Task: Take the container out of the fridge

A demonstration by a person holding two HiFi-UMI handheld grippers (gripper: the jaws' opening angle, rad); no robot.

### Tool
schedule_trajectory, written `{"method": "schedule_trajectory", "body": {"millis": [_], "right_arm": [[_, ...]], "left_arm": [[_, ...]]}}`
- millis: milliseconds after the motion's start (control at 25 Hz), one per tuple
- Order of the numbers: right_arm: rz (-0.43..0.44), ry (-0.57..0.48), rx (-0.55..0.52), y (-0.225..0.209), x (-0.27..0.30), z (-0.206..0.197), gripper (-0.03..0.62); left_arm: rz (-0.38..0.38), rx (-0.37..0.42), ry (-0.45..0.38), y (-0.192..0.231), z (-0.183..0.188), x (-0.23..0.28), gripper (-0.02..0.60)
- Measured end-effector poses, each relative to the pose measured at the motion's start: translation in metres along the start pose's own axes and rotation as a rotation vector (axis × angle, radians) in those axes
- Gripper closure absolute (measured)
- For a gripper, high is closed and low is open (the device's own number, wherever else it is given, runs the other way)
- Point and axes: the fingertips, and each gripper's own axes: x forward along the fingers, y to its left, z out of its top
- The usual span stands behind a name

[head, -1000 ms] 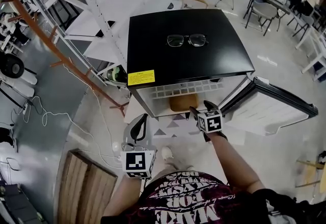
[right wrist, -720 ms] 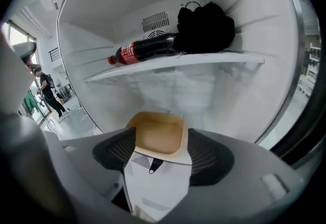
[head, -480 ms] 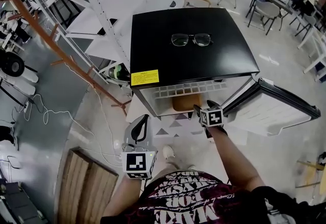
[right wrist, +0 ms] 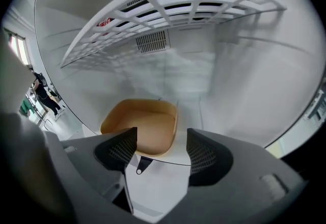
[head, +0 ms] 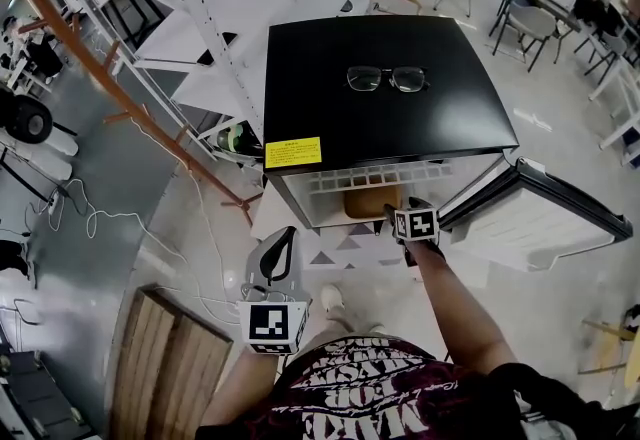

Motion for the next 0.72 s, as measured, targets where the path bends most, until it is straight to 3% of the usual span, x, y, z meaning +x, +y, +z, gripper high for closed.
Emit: {"method": "schedule_trajectory", "body": {"millis": [720], "right_arm": [[-0.014,0.054,0.05,-0.019,0.029,-0.008,0.311]], "left_arm": [[-0.016,0.023,0.038,-0.005,-0.014,-0.006,0.581]]}}
